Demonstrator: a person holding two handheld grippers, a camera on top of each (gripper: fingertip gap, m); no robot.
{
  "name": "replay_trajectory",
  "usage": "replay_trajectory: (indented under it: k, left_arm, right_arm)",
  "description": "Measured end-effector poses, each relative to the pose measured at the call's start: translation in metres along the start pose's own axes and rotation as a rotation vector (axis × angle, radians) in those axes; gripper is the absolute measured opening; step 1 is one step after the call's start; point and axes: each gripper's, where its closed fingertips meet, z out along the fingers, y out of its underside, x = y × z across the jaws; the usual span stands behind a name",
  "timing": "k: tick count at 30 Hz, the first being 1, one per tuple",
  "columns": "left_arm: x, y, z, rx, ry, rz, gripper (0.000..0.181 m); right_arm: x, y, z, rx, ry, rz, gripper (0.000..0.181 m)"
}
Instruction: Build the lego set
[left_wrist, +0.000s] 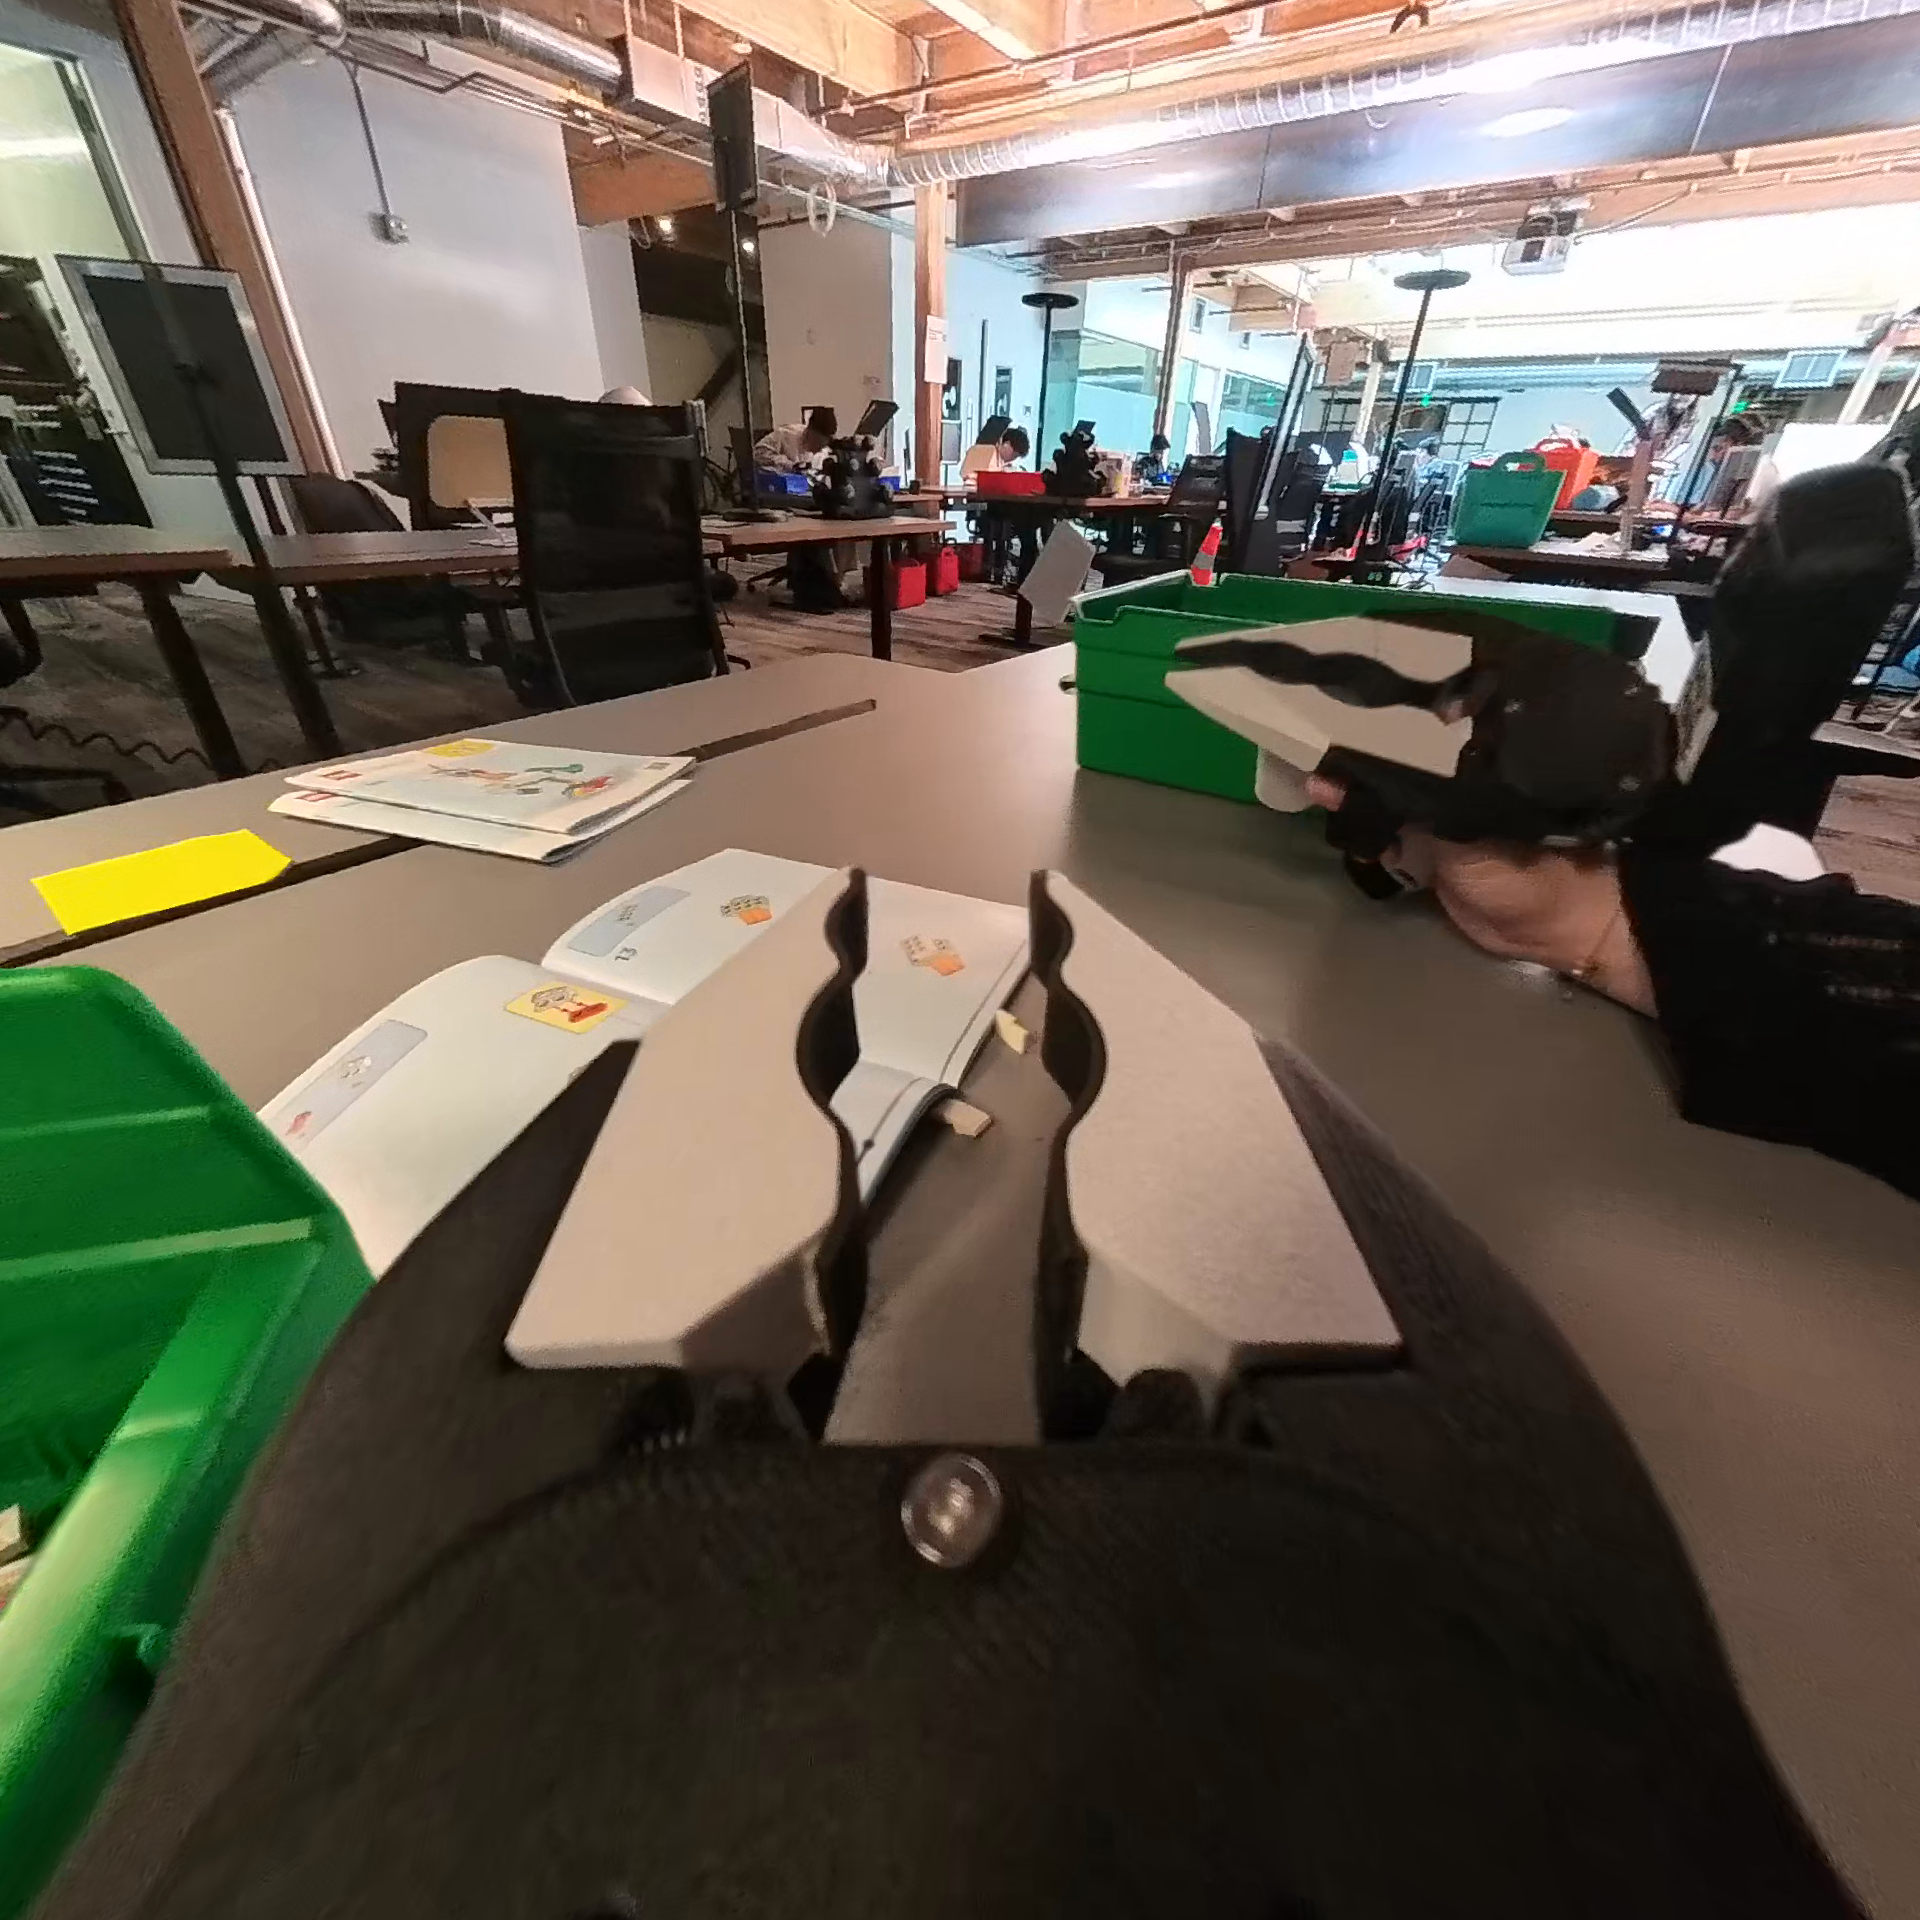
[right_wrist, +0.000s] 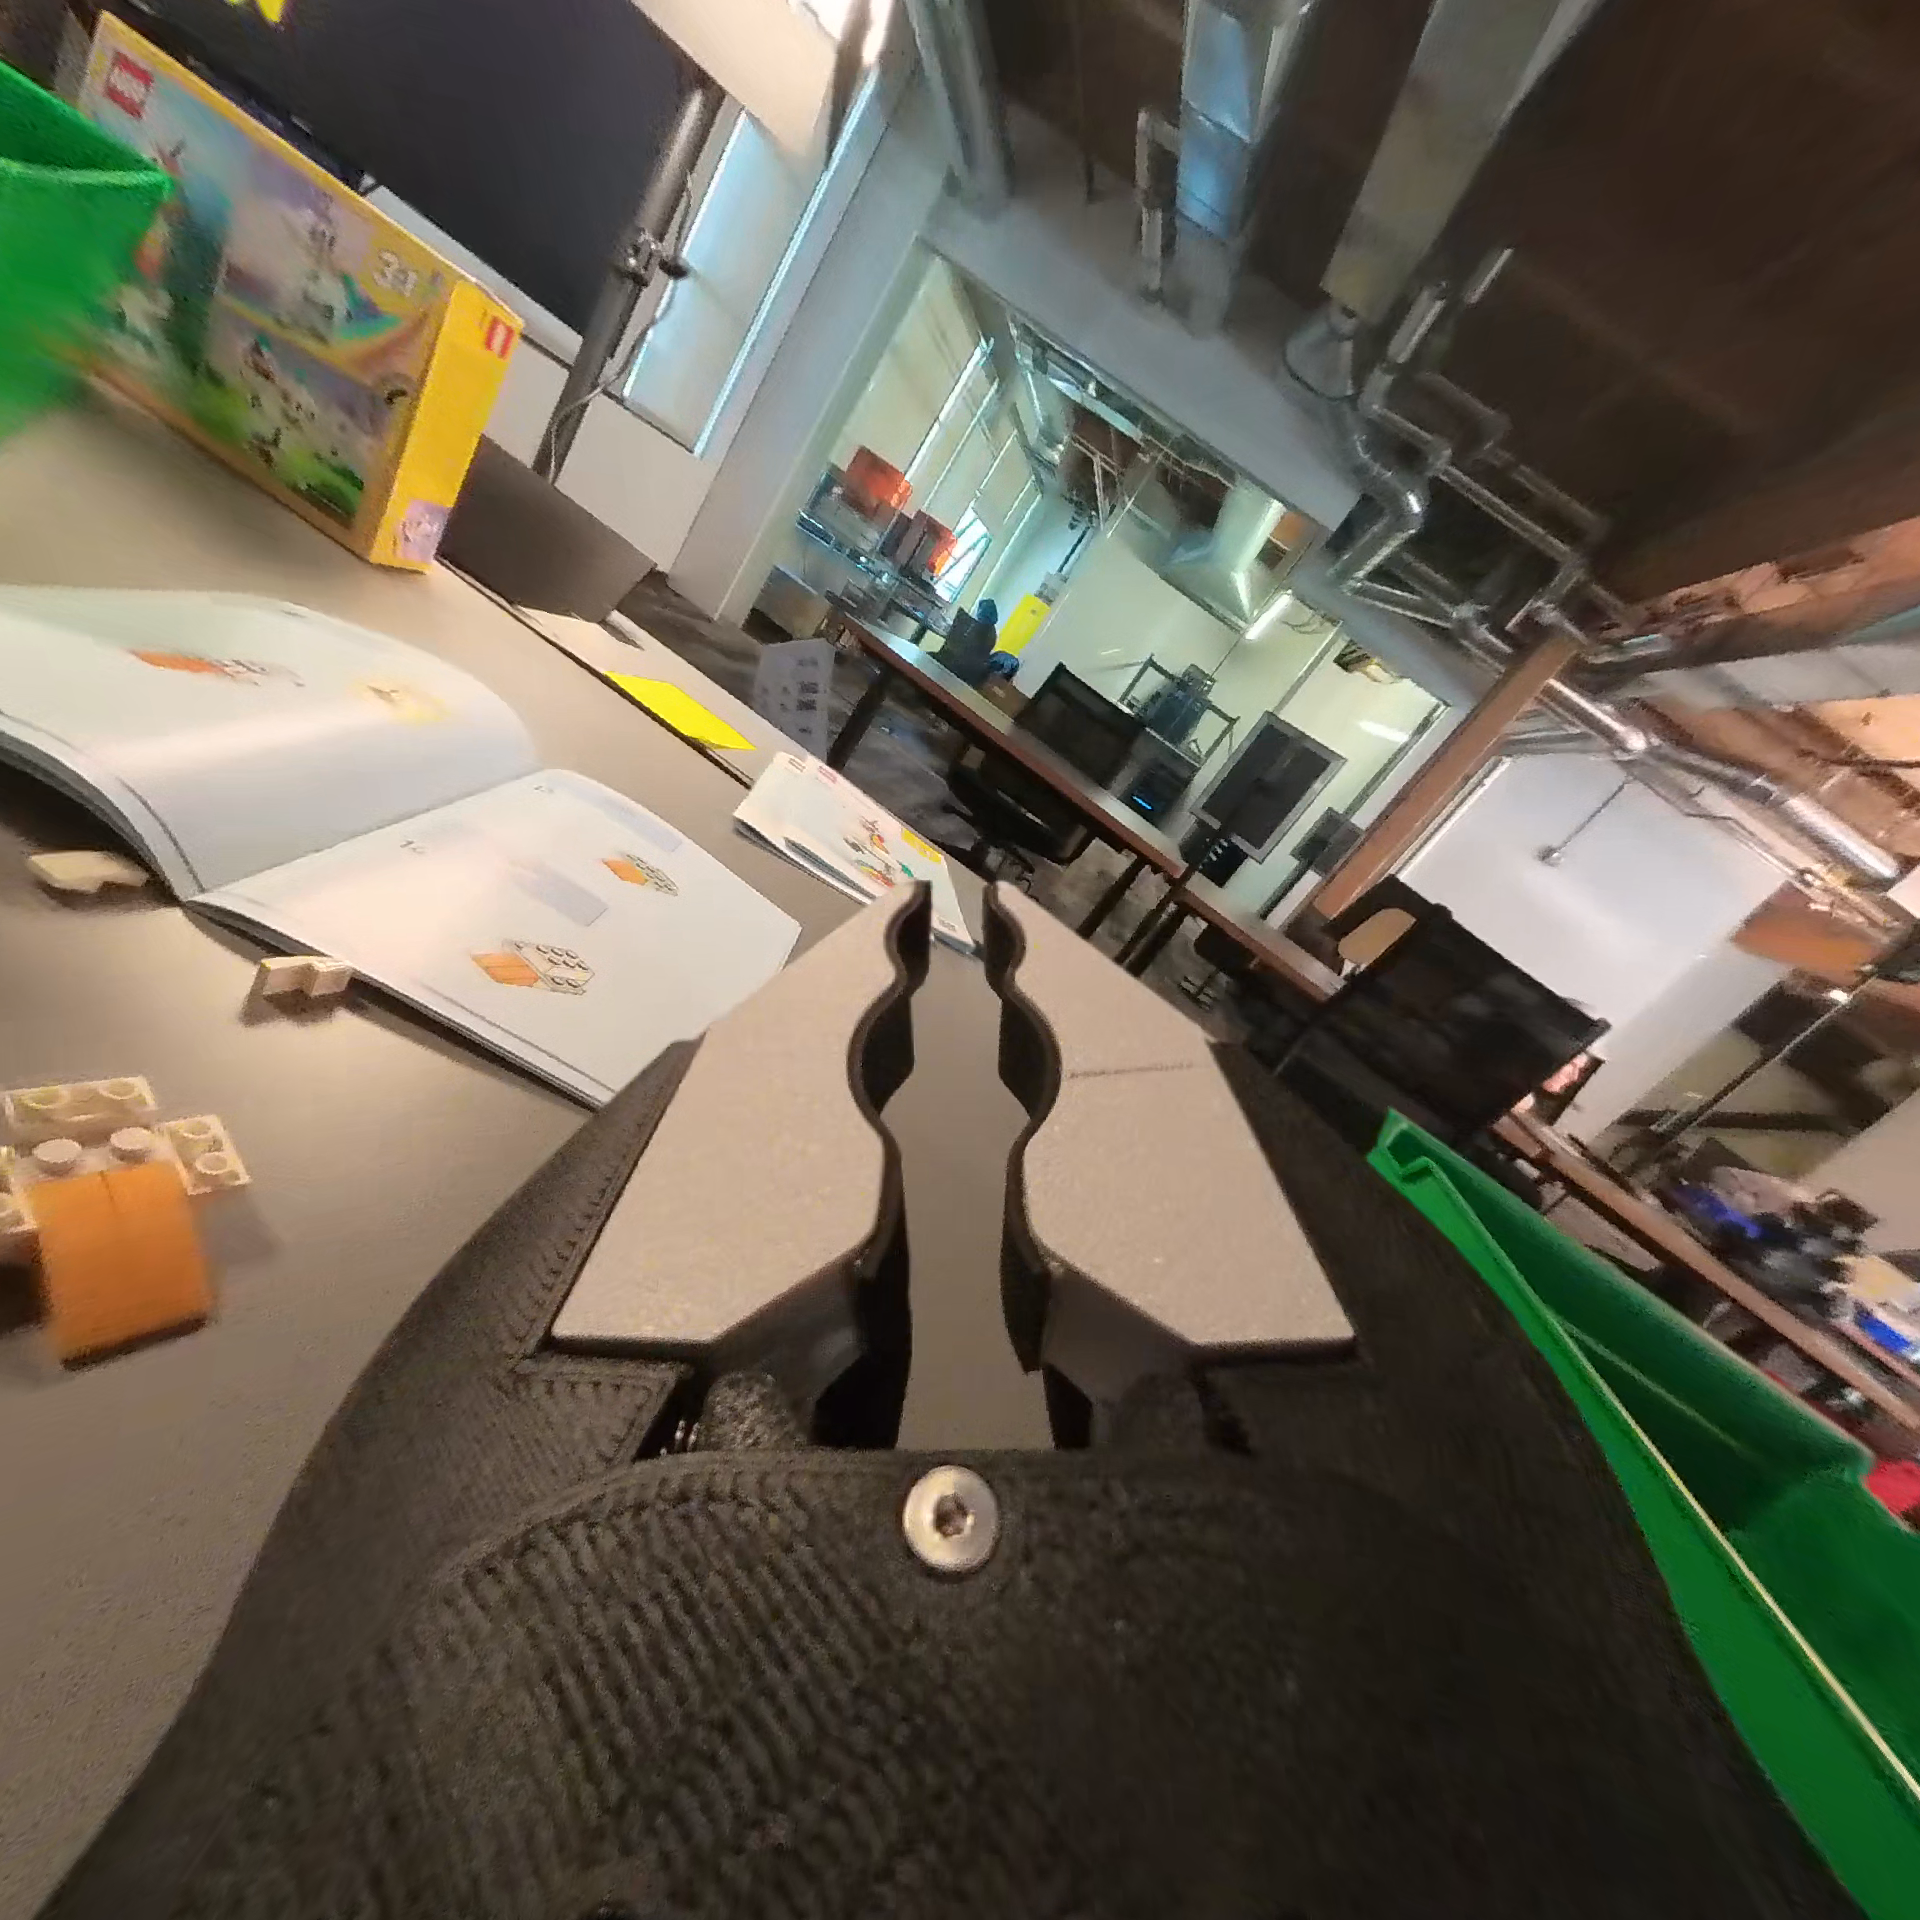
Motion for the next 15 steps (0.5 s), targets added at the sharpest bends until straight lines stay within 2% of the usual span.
replay_trajectory:
  k: [5, 9, 15]
  left_arm:
    - [0.000, -0.001, -0.002, -0.004, -0.020, 0.067, 0.030]
    - [0.007, -0.014, -0.006, 0.036, -0.058, 0.142, 0.030]
    - [0.026, -0.051, -0.054, 0.151, -0.143, 0.257, 0.031]
  right_arm:
    - [-0.005, 0.007, 0.002, -0.026, -0.003, -0.037, 0.005]
    - [-0.003, 0.011, 0.004, -0.044, 0.007, -0.038, 0.004]
    - [-0.002, 0.012, 0.004, -0.045, 0.006, -0.027, 0.004]
